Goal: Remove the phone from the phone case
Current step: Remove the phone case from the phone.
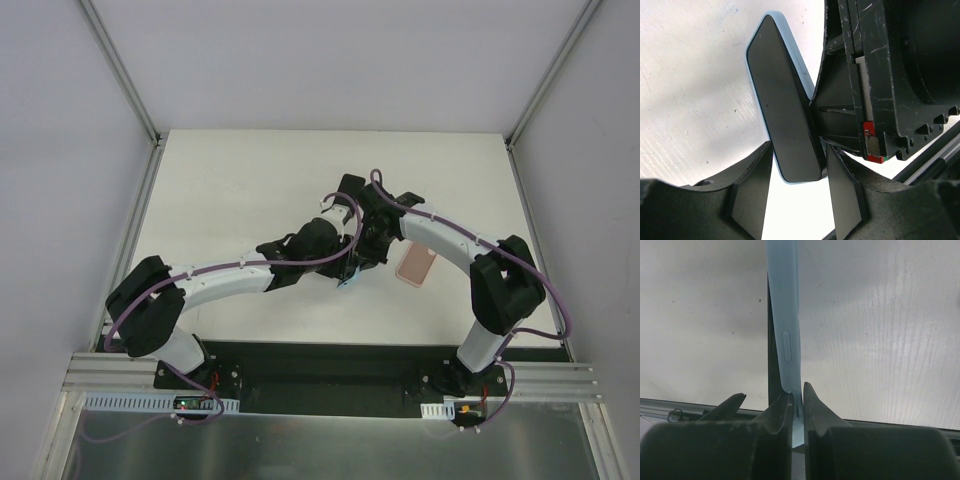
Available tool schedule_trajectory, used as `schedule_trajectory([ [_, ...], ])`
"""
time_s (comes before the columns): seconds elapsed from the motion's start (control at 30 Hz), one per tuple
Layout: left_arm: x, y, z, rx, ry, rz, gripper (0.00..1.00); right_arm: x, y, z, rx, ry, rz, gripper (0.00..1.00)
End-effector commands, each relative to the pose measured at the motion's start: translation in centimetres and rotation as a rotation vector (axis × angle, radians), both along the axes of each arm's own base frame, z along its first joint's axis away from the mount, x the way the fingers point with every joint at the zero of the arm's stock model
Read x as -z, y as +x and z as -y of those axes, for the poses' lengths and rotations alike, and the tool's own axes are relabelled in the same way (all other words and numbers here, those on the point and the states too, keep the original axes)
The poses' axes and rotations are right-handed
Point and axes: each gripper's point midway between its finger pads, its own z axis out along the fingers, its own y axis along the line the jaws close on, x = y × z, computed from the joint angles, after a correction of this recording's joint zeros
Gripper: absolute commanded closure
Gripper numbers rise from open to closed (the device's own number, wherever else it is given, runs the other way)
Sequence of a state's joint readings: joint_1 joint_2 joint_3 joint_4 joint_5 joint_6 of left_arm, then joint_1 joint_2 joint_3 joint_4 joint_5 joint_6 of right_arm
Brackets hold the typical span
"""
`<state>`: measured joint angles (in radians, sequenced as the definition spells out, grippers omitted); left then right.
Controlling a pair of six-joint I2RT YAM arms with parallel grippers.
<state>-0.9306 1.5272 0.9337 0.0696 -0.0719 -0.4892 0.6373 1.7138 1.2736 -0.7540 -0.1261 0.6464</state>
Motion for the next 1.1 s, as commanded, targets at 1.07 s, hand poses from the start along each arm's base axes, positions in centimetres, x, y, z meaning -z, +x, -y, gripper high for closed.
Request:
schedule_trajectory([
  [1.07,8.4,-0.6,-3.2,-0.042,0.392,0.13,0.83,-2.0,-1.5,0.2,0.018,0.114,-0.042,0.98],
])
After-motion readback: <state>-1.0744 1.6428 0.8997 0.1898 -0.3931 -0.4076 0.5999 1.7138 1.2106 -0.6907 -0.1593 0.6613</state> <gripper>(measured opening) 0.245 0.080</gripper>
